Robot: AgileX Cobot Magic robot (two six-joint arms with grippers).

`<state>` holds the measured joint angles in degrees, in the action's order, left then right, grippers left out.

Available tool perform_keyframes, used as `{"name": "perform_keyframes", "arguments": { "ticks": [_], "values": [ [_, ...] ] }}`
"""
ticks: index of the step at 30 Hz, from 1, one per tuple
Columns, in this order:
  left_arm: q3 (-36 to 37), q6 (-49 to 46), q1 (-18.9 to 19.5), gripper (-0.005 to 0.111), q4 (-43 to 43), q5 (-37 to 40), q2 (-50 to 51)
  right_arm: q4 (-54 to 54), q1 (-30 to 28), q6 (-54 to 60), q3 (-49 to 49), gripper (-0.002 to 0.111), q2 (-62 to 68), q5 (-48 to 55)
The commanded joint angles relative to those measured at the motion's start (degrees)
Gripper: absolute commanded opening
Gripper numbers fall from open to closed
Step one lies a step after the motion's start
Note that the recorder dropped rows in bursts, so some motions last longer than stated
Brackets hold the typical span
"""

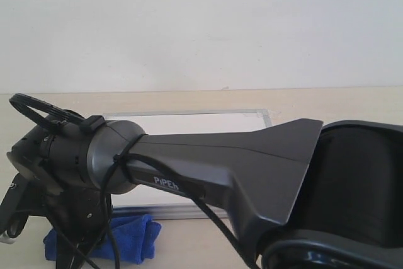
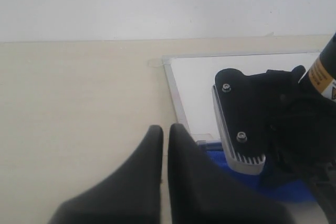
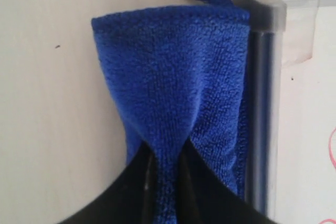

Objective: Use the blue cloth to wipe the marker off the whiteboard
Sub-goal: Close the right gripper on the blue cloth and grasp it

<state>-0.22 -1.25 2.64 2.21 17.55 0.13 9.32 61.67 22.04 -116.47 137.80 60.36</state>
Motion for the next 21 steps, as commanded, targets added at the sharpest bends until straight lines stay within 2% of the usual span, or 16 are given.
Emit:
{"name": "perform_keyframes", "arguments": {
  "ticks": [1, 16, 21],
  "values": [
    [0.2, 0.4, 0.1, 0.004, 0.1, 0.0, -0.1, 2.0, 0.1, -0.1, -0.2, 0.000, -0.1, 3.0],
    [0.2, 0.4, 0.1, 0.004, 0.1, 0.0, -0.1, 3.9, 0.1, -3.7, -0.2, 0.000, -0.1, 0.7],
    [0.2, 0.4, 0.1, 0.004, 0.1, 0.0, -0.1, 4.7, 0.1, -3.7, -0.2, 0.000, -1.4, 2.8]
  ]
}}
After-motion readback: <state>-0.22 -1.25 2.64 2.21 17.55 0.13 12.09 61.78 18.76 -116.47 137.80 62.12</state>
